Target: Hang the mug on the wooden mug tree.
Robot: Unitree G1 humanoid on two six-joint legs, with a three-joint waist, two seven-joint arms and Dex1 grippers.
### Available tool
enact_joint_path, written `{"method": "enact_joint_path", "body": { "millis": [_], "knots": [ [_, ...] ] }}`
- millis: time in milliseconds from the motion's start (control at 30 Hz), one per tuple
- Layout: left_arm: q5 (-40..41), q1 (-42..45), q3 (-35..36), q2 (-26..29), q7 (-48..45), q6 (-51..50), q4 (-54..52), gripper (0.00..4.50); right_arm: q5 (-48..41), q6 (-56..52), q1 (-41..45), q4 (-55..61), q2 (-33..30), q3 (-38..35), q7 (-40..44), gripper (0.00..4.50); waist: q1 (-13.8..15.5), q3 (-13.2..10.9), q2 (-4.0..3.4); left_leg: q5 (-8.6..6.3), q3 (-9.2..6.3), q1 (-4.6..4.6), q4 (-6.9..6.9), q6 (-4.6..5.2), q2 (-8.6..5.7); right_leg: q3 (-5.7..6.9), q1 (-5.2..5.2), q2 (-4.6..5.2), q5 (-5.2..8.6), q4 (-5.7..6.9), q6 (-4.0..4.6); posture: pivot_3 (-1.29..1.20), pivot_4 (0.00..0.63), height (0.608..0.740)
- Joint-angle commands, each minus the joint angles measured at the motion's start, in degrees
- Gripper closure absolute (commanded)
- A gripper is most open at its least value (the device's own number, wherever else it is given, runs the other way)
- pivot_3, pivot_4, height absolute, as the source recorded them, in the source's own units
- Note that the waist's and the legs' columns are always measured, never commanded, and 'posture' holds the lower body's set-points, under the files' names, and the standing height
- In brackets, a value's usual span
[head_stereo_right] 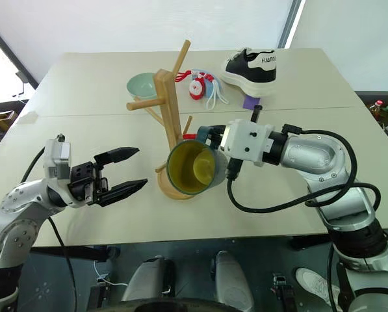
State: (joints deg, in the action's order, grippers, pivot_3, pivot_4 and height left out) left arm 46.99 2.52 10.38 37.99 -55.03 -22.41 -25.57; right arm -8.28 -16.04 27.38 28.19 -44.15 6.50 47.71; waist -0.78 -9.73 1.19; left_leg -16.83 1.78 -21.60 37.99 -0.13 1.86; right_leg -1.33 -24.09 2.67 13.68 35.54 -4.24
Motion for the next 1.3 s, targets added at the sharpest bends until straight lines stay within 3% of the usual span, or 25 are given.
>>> {"method": "enact_joint_path", "body": {
  "millis": [33,300,400,500,667,833,967,1100,1300],
  "knots": [
    [2.0,0.7,1.2,-0.1,0.6,-0.8,-2.7,0.0,0.9,0.5,1.8,0.1,0.4,0.1,0.1,4.46,0.0,0.0,0.0,0.0,0.0,0.0,0.0,0.0,0.0,0.0,0.0,0.0,0.0,0.0,0.0,0.0,0.15,0.74],
    [2.4,0.5,1.0,-0.6,0.9,-1.0,-3.6,0.0,1.2,0.0,2.6,-1.0,0.9,0.8,0.6,4.46,0.1,0.0,0.0,0.0,0.01,-0.01,0.0,0.0,0.0,0.0,0.0,0.0,0.0,-0.01,0.0,0.0,0.15,0.74],
    [2.3,0.8,0.6,-1.0,1.3,-1.1,-3.8,0.0,0.9,-0.1,3.0,-1.1,1.1,0.4,0.5,3.5,0.1,0.0,0.0,0.0,0.0,-0.01,0.0,0.0,-0.01,0.0,0.0,0.0,0.0,-0.01,0.0,0.0,0.15,0.74],
    [2.2,1.2,0.2,-1.4,1.8,-1.3,-4.0,0.0,1.1,0.0,3.3,-0.7,1.0,-0.4,0.0,2.03,0.0,0.0,0.0,0.0,0.0,0.0,0.0,0.0,-0.01,0.0,0.0,0.0,0.0,0.0,0.0,0.0,0.15,0.74],
    [1.9,1.9,-0.4,-2.6,2.7,-1.3,-3.4,0.0,-0.1,-0.9,2.6,0.2,0.2,-3.2,-0.2,2.03,0.1,0.0,0.0,0.0,0.0,-0.01,0.0,0.0,-0.01,0.0,0.0,-0.01,0.0,0.0,0.0,0.0,0.15,0.74],
    [0.5,1.8,0.7,-5.3,4.9,-0.5,0.1,0.0,-5.9,-4.2,-2.6,0.7,-0.9,-12.6,-0.1,2.03,0.3,0.0,0.01,0.0,-0.02,-0.02,0.0,0.0,-0.02,0.0,0.06,0.0,0.0,-0.05,0.0,0.0,0.15,0.74],
    [-5.2,0.9,1.8,-8.6,8.2,4.6,5.3,0.0,-12.3,-6.3,-10.2,-2.2,4.4,-19.6,-3.1,2.03,0.1,0.0,0.06,0.0,-0.02,0.02,0.0,0.0,-0.03,0.0,0.11,-0.01,0.0,-0.08,-0.01,0.0,0.15,0.74],
    [-13.9,0.7,1.9,-12.1,15.8,9.6,11.9,0.0,-12.6,-1.6,-16.9,-8.4,13.9,-21.6,-9.5,2.03,0.0,0.0,0.06,0.0,-0.03,0.18,-0.01,0.01,-0.01,-0.01,0.25,-0.07,0.0,-0.06,0.0,0.0,0.15,0.74],
    [-24.7,1.2,1.3,-16.4,30.3,10.1,18.6,0.0,-9.9,7.4,-20.3,-18.7,25.3,-21.3,-17.3,2.03,0.0,0.0,0.03,0.0,-0.05,0.21,0.02,0.0,0.0,-0.02,0.26,-0.06,-0.02,0.03,-0.02,0.0,0.15,0.74]
  ]
}}
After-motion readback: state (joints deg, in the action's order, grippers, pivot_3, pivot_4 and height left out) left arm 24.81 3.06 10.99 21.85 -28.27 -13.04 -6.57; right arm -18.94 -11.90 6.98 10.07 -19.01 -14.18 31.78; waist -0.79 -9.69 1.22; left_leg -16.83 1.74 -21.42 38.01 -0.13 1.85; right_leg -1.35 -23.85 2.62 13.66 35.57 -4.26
